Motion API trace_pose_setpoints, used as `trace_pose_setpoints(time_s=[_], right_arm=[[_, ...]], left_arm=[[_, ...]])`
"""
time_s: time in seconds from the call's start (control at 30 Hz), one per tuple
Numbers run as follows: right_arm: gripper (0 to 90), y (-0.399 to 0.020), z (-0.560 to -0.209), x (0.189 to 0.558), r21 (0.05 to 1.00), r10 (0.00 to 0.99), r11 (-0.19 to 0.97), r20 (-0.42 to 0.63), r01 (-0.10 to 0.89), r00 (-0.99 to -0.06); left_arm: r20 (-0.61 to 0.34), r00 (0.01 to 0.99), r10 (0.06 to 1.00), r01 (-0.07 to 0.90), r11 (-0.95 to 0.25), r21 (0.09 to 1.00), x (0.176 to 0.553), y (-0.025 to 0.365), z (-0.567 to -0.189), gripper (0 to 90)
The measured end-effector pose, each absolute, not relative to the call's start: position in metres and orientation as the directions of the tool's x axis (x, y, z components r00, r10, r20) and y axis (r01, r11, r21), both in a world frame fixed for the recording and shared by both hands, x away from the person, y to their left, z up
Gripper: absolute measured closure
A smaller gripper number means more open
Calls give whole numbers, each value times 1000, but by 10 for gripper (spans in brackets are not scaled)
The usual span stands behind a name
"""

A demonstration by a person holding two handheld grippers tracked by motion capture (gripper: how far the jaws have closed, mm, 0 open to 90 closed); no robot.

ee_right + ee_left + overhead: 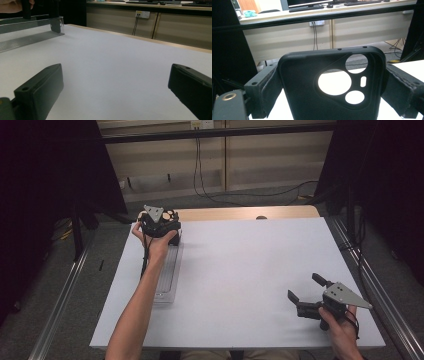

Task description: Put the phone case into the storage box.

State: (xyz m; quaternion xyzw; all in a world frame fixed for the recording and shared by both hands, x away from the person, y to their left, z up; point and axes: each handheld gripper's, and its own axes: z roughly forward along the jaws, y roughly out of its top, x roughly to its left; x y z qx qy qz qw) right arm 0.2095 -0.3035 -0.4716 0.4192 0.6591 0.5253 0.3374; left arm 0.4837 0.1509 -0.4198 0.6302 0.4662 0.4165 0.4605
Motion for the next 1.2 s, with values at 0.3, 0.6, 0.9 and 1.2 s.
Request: trace_pose_setpoints(time_s=[0.3,0.6,0.9,1.2], right_arm=[[0,-304,-472,210,974,906,91,4,206,-423],[0,-303,-472,210,974,908,84,13,212,-419],[0,-304,-473,210,974,906,88,9,210,-422],[0,-304,-473,210,973,905,85,15,216,-425]], left_arm=[[70,221,973,201,-115,973,487,151,-423,89],[57,217,975,193,-100,976,490,150,-425,83],[41,232,972,187,-86,979,494,151,-426,60],[29,254,967,170,-74,983,498,153,-422,30]])
